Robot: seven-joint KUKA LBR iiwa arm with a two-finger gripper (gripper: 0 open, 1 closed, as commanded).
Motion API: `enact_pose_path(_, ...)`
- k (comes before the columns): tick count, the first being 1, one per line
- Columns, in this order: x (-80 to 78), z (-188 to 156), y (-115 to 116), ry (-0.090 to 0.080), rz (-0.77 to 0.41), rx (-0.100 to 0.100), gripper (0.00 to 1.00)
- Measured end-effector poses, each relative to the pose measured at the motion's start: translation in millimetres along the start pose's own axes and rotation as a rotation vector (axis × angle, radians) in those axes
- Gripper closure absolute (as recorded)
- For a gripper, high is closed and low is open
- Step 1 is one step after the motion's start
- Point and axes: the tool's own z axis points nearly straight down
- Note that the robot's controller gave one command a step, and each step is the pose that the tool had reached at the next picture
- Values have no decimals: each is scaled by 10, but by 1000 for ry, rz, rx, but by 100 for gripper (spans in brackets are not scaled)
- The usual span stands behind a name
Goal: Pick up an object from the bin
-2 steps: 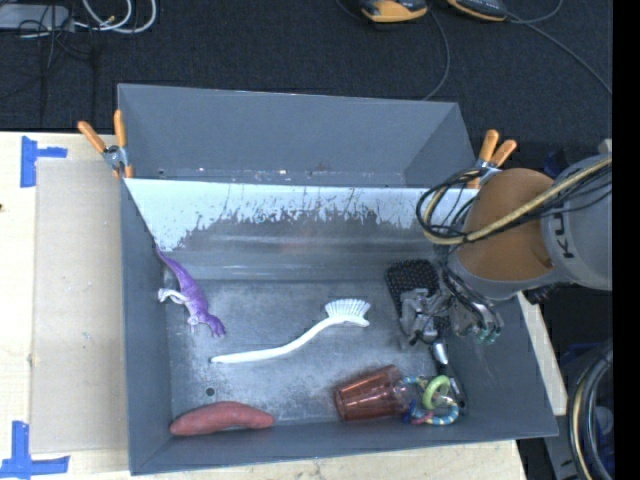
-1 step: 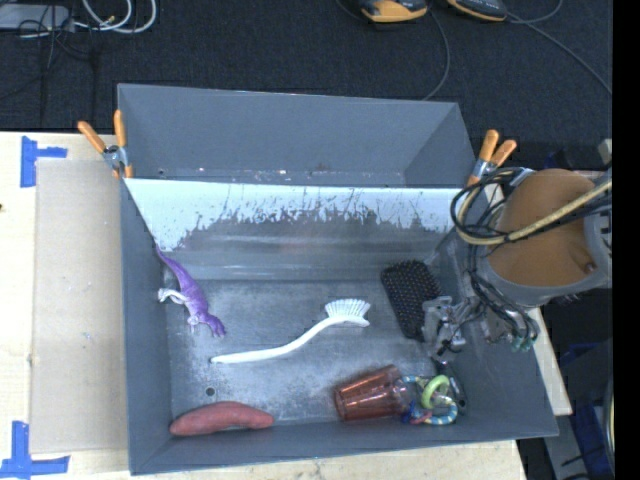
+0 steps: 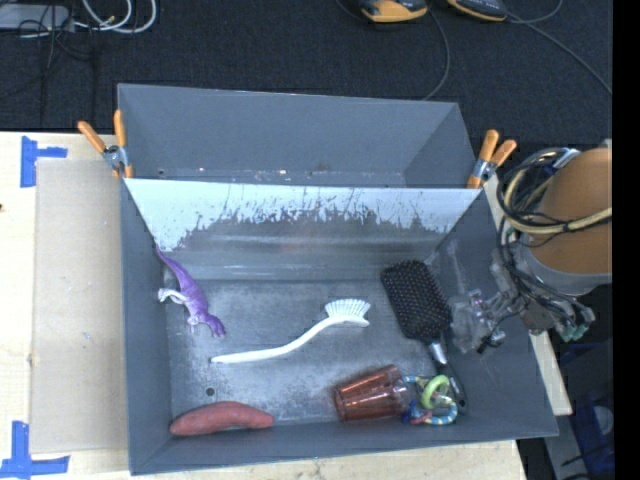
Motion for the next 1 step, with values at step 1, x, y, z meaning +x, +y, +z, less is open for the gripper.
enact_pose_path(1, -386, 303, 85, -10, 89, 6, 100)
